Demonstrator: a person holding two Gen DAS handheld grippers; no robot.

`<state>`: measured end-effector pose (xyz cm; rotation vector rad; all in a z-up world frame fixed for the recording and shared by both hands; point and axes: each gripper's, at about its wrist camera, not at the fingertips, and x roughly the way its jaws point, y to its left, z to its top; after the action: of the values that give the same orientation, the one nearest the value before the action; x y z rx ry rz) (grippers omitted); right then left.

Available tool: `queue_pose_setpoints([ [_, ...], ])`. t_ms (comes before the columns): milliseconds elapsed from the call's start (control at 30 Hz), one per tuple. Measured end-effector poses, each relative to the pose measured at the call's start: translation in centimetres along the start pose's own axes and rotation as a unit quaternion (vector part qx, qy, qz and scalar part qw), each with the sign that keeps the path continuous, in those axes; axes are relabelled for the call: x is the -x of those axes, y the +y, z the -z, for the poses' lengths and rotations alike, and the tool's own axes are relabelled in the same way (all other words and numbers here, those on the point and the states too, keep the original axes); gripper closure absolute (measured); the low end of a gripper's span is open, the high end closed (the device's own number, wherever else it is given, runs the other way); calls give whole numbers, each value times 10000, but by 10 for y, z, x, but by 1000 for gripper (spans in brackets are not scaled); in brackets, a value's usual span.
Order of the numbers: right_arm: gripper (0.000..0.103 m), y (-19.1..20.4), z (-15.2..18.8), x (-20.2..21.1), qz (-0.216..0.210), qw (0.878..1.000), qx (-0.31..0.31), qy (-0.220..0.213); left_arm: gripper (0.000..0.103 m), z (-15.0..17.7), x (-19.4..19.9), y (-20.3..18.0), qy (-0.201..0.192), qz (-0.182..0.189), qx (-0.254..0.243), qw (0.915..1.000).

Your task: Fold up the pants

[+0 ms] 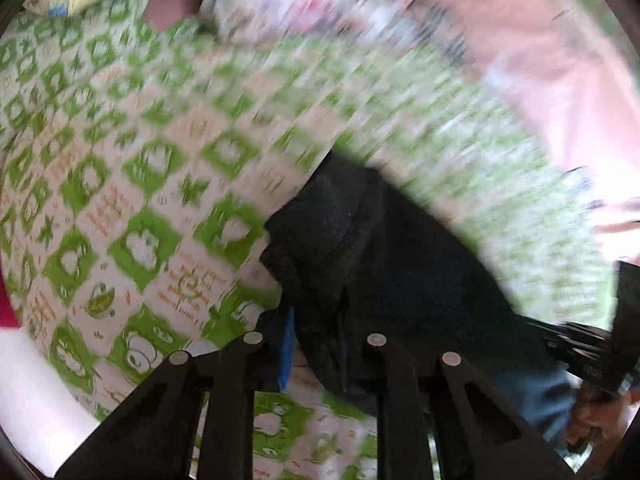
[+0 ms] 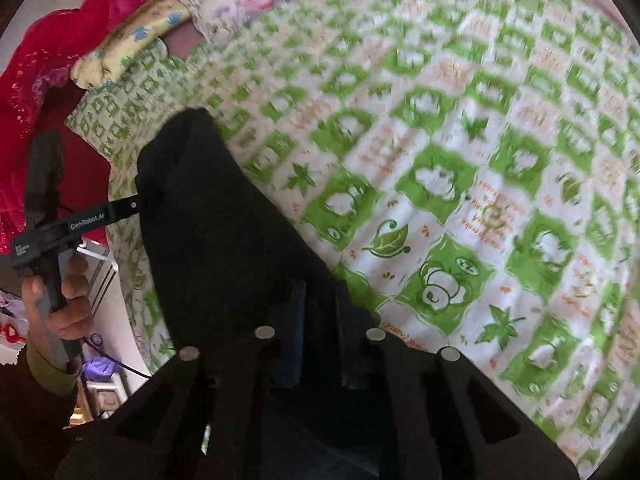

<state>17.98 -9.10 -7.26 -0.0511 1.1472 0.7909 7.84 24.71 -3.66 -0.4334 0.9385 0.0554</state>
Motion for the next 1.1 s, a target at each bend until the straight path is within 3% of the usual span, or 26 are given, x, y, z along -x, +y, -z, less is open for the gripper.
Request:
queue_pose_setpoints([
  [67,91,10,-1,23,89,9992,112,-378,87,6,34,2,-616,609,-236,9960],
  [133,91,20,-4,37,344,9967,216,-702,87,14,59,5,-1092,853,-517,9890],
  [233,92,26,-10,44,741,9908,264,-1105,87,17,59,9,-1079,953,-602,9878],
  [400,98,24,-17,6,1317,9850,236,-1093,87,20,16,27,-627,665,-618,9939],
  [567,97,4,-13,-18,1418,9853,-63,-955,82,40,-6,23,-451,-119,-1381,9893],
  [667,91,-2,-7,-10,1339,9853,-331,-1007,69,47,4,19,-526,-284,-1618,9850],
  [733,77,-2,0,5,1251,9852,-489,-1063,64,49,16,21,-628,-297,-1639,9840],
  [800,46,-1,13,28,1175,9830,-614,-1271,63,51,31,20,-745,-231,-1659,9831],
  [933,42,6,53,79,1195,9739,-715,-1790,53,49,55,2,-977,-19,-1781,9792],
  [1100,41,2,116,128,1186,9632,-1156,-2119,50,59,68,-44,-994,465,-2196,9694],
])
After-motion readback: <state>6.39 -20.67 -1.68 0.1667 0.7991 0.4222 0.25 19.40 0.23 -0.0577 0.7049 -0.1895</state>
